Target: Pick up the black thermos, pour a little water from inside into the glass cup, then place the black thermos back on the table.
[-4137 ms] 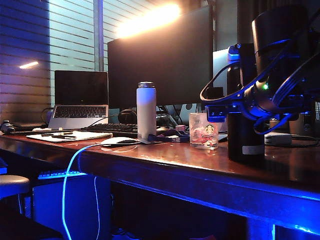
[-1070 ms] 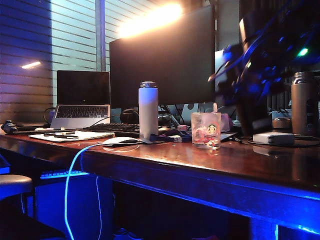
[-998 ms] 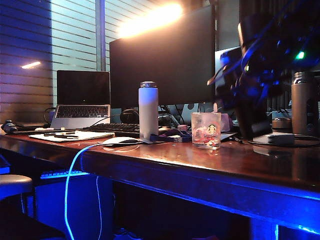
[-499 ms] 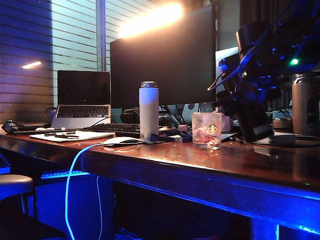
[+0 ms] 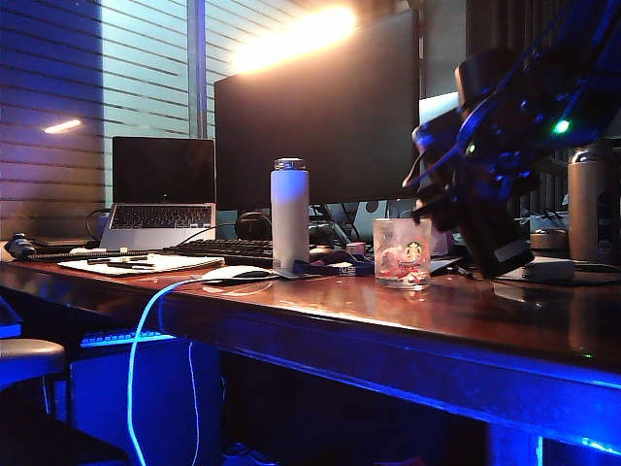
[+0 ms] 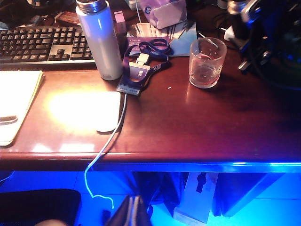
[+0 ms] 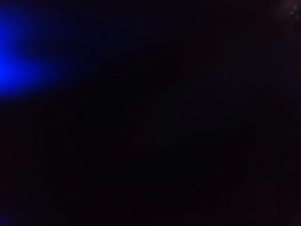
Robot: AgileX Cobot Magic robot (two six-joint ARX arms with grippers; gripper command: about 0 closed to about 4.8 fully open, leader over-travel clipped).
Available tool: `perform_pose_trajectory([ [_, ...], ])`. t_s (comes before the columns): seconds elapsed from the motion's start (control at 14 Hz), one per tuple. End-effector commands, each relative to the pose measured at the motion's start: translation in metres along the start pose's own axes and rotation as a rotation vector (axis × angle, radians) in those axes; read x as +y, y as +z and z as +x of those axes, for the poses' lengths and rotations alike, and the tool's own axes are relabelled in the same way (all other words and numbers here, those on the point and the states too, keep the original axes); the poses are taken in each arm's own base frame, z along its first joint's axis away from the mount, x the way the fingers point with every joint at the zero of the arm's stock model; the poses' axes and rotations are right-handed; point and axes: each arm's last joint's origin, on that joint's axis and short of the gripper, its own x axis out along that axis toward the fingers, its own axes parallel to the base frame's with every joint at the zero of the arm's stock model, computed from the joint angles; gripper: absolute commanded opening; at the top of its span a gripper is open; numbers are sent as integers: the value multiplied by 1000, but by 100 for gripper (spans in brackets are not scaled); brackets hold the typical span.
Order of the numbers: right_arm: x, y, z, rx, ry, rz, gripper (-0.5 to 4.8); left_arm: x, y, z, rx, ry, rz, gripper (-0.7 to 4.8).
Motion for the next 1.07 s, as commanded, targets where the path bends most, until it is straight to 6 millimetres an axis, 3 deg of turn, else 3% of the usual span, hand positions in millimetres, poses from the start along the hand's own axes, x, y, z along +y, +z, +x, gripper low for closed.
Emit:
perform_pose_trajectory([
  [0.07, -4, 17, 5, -74, -36, 7, -2, -1, 2, -1, -12, 0, 8, 23],
  [1.07, -6, 17, 10, -52, -42, -153, -2, -1, 2, -1, -11, -4, 6, 23],
])
